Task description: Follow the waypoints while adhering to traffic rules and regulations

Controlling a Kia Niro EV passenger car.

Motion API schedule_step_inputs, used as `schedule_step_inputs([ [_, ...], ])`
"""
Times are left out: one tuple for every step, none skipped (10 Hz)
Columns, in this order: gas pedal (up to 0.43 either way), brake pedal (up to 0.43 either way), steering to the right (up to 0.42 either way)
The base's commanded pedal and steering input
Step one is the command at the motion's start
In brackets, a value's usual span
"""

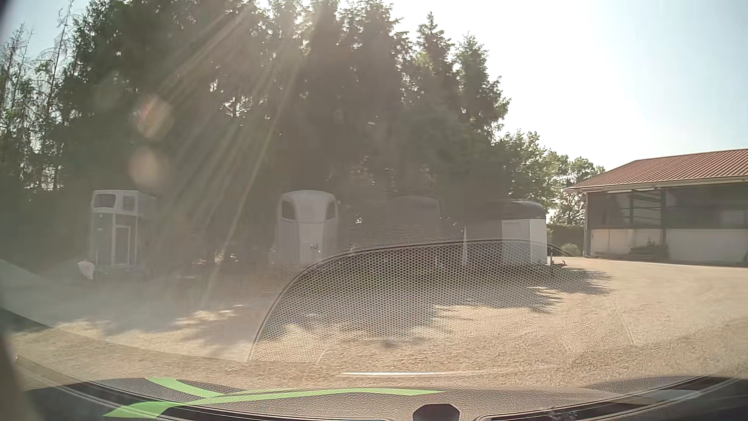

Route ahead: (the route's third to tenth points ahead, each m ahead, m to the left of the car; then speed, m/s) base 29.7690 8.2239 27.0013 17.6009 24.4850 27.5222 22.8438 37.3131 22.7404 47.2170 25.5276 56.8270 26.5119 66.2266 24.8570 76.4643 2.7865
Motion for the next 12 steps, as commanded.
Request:
schedule_step_inputs([
  [0.059, 0.000, 0.437],
  [0.059, 0.000, 0.437],
  [0.059, 0.000, 0.436],
  [0.059, 0.000, 0.435],
  [0.059, 0.000, 0.435],
  [0.059, 0.000, 0.435],
  [0.059, 0.000, 0.435],
  [0.059, 0.000, 0.435],
  [0.059, 0.000, 0.435],
  [0.059, 0.000, 0.434],
  [0.059, 0.000, 0.434],
  [0.059, 0.000, 0.434],
])
